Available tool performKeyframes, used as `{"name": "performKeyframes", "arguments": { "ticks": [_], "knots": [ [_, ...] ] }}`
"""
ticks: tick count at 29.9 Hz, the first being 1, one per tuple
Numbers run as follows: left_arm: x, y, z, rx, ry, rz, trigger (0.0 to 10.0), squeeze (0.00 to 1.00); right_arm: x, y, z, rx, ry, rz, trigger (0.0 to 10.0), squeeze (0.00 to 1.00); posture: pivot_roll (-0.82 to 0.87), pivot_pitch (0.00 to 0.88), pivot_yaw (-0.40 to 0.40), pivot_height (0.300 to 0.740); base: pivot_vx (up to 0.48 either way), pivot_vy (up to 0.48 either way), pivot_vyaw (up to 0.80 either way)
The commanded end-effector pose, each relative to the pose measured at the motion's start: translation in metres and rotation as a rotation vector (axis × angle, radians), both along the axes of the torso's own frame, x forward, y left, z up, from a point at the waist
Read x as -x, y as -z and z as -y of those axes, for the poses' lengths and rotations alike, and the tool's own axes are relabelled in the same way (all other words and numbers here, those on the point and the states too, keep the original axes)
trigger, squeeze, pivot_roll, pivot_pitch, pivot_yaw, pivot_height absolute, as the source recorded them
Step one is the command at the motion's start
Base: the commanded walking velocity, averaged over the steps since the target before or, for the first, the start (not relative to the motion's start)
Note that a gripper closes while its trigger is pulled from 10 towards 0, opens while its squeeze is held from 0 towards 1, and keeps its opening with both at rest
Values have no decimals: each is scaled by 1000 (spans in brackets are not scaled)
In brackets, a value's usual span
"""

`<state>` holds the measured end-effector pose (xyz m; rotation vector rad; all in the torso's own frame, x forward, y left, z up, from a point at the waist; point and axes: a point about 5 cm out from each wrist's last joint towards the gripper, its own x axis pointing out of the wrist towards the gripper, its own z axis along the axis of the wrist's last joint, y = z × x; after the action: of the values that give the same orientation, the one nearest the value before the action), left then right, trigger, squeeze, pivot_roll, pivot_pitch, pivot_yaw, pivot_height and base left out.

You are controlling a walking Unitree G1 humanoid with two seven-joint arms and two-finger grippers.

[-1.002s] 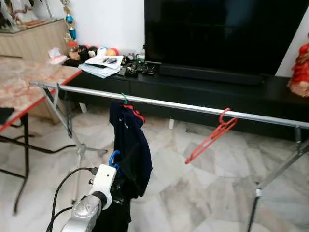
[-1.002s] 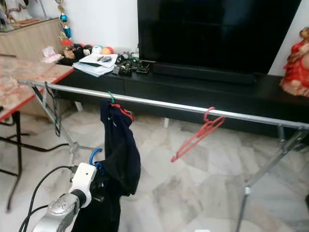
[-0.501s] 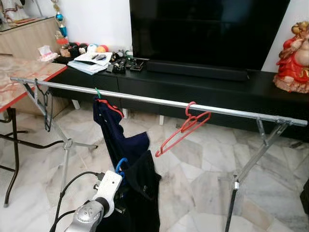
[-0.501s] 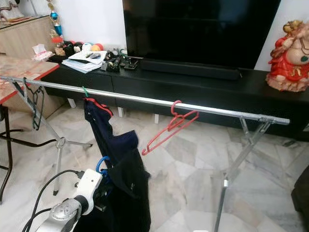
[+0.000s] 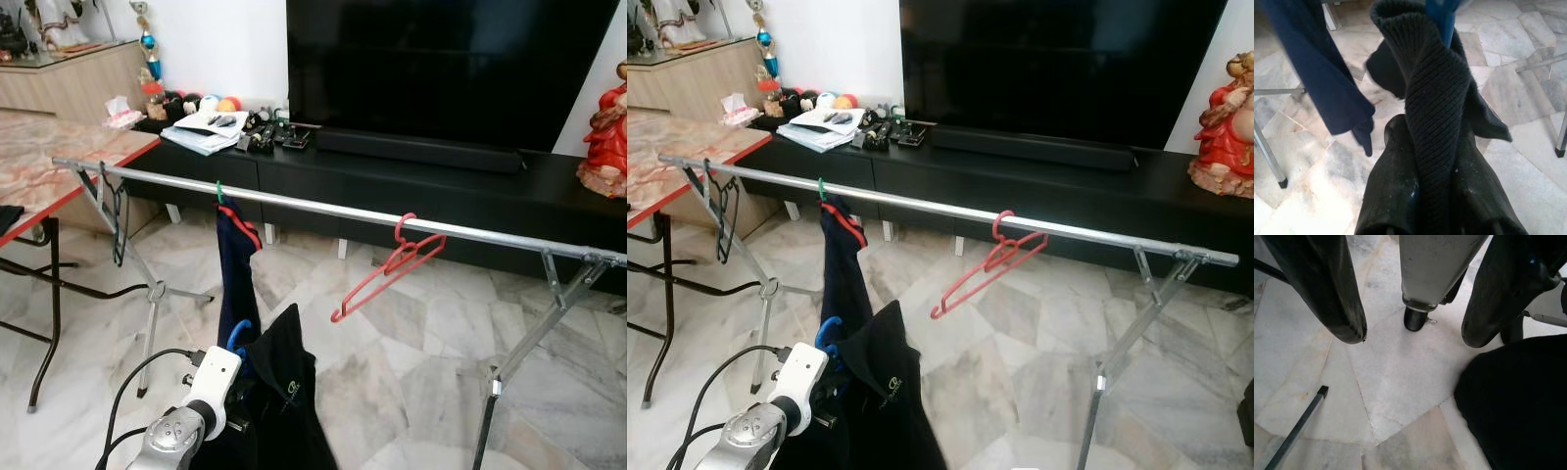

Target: Hang hanger

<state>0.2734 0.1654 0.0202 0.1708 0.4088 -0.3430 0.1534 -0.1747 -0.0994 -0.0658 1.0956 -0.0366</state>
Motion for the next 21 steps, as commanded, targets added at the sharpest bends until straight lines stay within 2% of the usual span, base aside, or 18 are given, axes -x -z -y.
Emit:
{"name": "performKeyframes", "arguments": {
  "ticks": [1, 18, 21],
  "knots": [
    [-6, -8, 1, -14, 16, 31, 10000, 0, -2, -1, -1, -3, 4, 9, 10000, 0, 57, 0, 24, 740, 364, 0, 0],
    [-7, -8, -1, -27, 23, 40, 10000, 0, -4, -1, -2, -7, 6, 14, 10000, 0, 59, 0, 27, 740, 380, 0, 0],
    [-7, -9, -1, -28, 23, 39, 10000, 0, -4, -2, -3, -7, 6, 16, 10000, 0, 65, 0, 20, 740, 0, 0, 0]
  ]
}}
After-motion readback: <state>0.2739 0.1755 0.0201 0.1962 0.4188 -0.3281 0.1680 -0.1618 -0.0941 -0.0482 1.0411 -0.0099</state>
